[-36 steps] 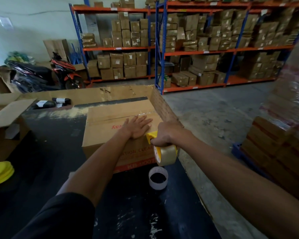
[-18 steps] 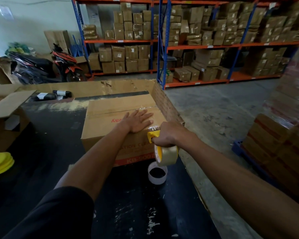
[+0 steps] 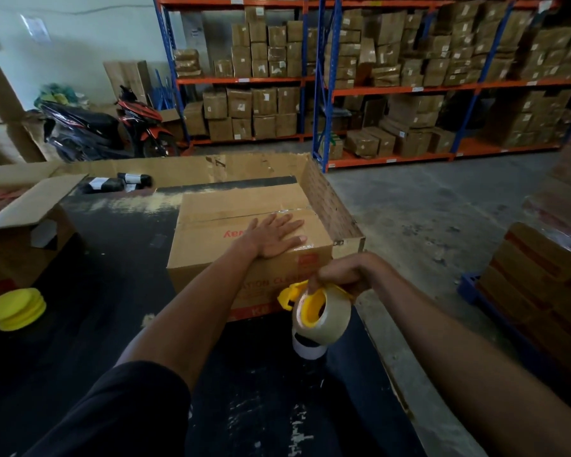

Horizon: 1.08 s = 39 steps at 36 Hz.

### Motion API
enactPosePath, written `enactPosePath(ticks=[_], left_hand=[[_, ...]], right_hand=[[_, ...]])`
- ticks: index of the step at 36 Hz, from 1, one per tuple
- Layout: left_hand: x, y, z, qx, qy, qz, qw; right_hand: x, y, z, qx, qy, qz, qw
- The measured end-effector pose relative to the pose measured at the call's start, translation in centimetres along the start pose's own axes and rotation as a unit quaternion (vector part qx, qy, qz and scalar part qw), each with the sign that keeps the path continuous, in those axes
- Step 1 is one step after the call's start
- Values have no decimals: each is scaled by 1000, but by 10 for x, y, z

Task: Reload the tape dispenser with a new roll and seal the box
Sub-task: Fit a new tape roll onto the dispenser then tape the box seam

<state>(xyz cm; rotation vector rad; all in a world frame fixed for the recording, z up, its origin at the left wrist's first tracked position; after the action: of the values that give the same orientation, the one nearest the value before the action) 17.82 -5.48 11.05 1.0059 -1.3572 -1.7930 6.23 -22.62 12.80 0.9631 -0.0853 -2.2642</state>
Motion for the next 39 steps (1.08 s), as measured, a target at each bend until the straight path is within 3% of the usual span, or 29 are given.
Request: enactPosePath(ticks=[4,23,32,39], left_hand=[[2,-1,1,4,-3,0,1000],[-27,-17,67,87,46,69,993],[-57,-41,140,134,145,98,975],[-74,-57,170,120,222,76,965]], right_hand=[[4,-1,-4,-57,25,-15,998],[0,-59,-58,-103,122,151,975],[-4,-99,-92,-97,141,129,977],[-5,-130,-108,-48,177,151,971]])
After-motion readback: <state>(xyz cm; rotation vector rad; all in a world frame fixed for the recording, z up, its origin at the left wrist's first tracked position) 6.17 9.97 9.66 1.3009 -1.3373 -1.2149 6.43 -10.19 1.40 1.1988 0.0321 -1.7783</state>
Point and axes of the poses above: each hand's wrist, its own z-axis away from the middle knuckle, its own y-axis out of the back of the hand, x = y × z, the point moved 2 cm from there along -z, towards the middle knuckle, and after that the axes turned 15 degrees about -z, right-handed, at the moved point
